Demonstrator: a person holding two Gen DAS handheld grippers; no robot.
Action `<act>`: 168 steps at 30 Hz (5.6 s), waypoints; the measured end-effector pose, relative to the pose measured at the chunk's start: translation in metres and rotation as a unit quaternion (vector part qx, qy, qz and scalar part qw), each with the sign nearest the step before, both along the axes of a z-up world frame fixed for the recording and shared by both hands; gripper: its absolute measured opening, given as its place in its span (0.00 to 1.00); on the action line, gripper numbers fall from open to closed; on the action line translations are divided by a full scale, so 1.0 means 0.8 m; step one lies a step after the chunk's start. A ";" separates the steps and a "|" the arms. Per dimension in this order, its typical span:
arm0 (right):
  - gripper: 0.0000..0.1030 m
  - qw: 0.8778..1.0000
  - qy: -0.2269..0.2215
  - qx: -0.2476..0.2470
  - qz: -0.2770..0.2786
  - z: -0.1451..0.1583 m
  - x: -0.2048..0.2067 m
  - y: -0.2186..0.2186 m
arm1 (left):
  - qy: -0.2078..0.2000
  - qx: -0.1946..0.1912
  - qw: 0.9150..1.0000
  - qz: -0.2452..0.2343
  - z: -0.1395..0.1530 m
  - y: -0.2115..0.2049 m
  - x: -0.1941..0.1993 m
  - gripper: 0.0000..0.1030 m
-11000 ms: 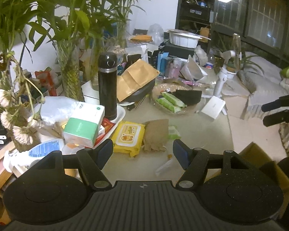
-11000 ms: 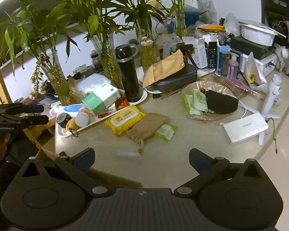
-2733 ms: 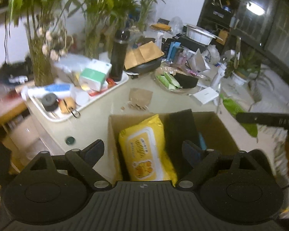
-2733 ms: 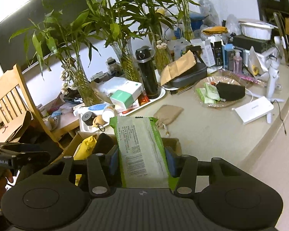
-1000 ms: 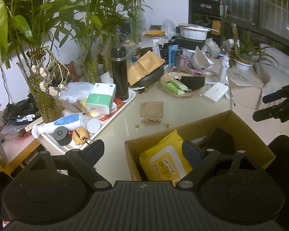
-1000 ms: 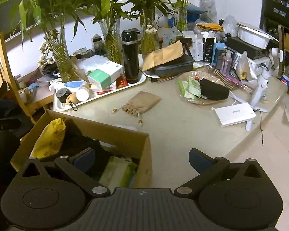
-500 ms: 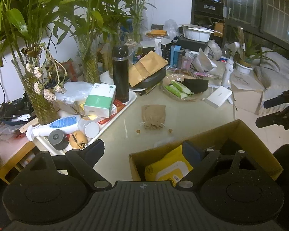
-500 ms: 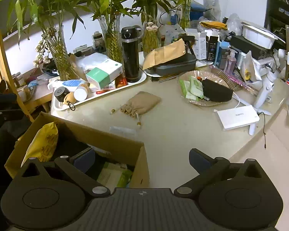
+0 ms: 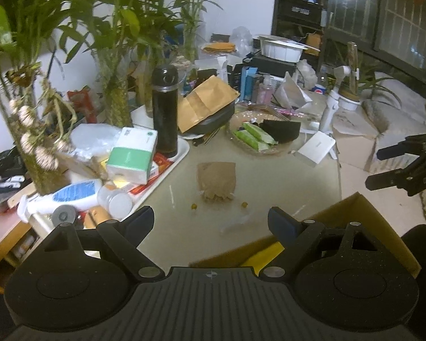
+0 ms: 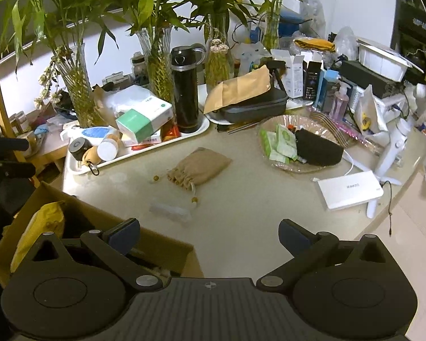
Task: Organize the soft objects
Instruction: 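Withdraw both tools from the box toward the brown pouch on the table, then close the right tool on the brown drawstring pouch while the left tool grasps a clear plastic strip, then lift the brown pouch with the right tool and carry it toward the box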
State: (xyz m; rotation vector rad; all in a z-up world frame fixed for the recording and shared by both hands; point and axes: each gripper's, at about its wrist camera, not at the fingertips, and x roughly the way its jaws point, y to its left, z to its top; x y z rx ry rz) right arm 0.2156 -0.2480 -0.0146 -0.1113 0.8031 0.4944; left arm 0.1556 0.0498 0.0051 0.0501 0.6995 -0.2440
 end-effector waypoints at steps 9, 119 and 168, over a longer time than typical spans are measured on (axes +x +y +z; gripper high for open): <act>1.00 1.000 -0.007 -0.016 -0.005 -0.018 0.036 0.004 | -0.020 0.015 0.999 -0.048 -0.004 -0.003 0.042 0.85; 0.04 0.991 0.031 0.124 0.033 -0.083 0.173 0.009 | -0.004 0.079 0.984 -0.157 -0.096 -0.029 0.128 0.02; 0.04 0.981 -0.099 0.152 0.070 0.122 -0.058 -0.054 | -0.012 0.028 0.996 -0.088 0.042 -0.049 -0.057 0.03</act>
